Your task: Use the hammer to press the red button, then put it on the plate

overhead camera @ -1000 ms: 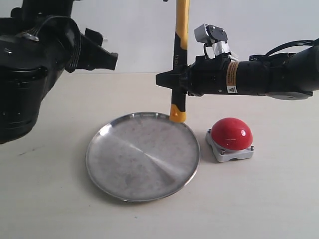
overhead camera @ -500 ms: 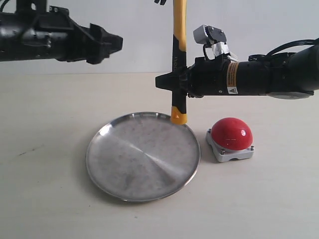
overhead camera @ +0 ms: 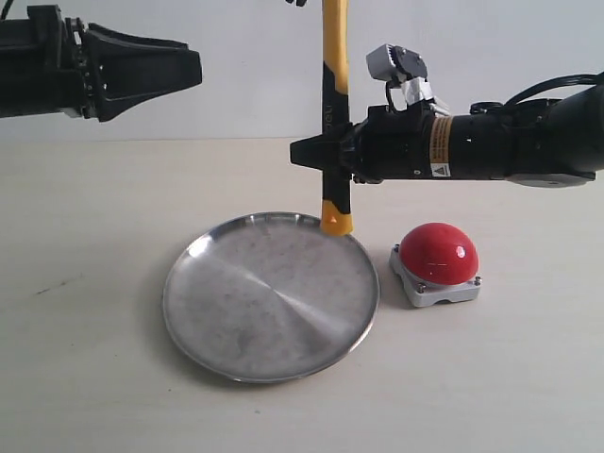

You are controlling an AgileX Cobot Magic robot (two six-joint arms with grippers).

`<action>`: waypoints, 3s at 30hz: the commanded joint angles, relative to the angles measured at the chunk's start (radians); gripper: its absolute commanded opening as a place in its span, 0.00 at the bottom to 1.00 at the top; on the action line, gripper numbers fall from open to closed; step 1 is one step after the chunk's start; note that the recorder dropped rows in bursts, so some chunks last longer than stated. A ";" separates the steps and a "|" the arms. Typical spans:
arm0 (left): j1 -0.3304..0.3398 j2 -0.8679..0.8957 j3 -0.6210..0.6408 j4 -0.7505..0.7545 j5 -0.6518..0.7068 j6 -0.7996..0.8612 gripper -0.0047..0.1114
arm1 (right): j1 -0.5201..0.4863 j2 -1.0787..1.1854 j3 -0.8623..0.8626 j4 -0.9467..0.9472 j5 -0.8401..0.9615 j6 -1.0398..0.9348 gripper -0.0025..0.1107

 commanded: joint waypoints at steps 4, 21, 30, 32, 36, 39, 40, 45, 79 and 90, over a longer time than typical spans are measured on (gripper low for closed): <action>-0.005 0.014 -0.009 -0.010 0.015 0.055 0.62 | 0.000 -0.022 -0.008 -0.002 -0.134 -0.042 0.02; -0.014 0.085 -0.009 -0.033 0.015 0.242 0.62 | 0.000 -0.022 -0.008 -0.083 -0.367 -0.129 0.02; -0.054 0.085 -0.009 -0.033 0.015 0.239 0.62 | 0.005 -0.022 -0.008 -0.111 -0.367 -0.166 0.02; -0.073 0.085 -0.009 -0.033 0.015 0.239 0.62 | 0.020 -0.022 -0.008 -0.135 -0.367 -0.197 0.02; -0.107 0.085 -0.009 -0.033 0.015 0.239 0.62 | 0.075 -0.022 -0.008 -0.130 -0.367 -0.246 0.02; -0.117 0.085 -0.009 -0.033 0.015 0.239 0.62 | 0.103 -0.022 -0.008 -0.103 -0.367 -0.246 0.02; -0.120 0.085 -0.009 -0.033 0.015 0.239 0.62 | 0.104 -0.022 -0.008 -0.103 -0.367 -0.251 0.02; -0.124 0.085 -0.009 -0.033 0.015 0.239 0.62 | 0.107 -0.022 -0.008 -0.103 -0.367 -0.254 0.02; -0.226 0.086 -0.009 -0.033 0.015 0.240 0.04 | 0.110 -0.022 -0.008 -0.021 -0.367 -0.265 0.04; -0.226 0.084 -0.009 -0.033 0.015 0.219 0.04 | 0.110 -0.022 -0.008 -0.011 -0.367 -0.256 0.36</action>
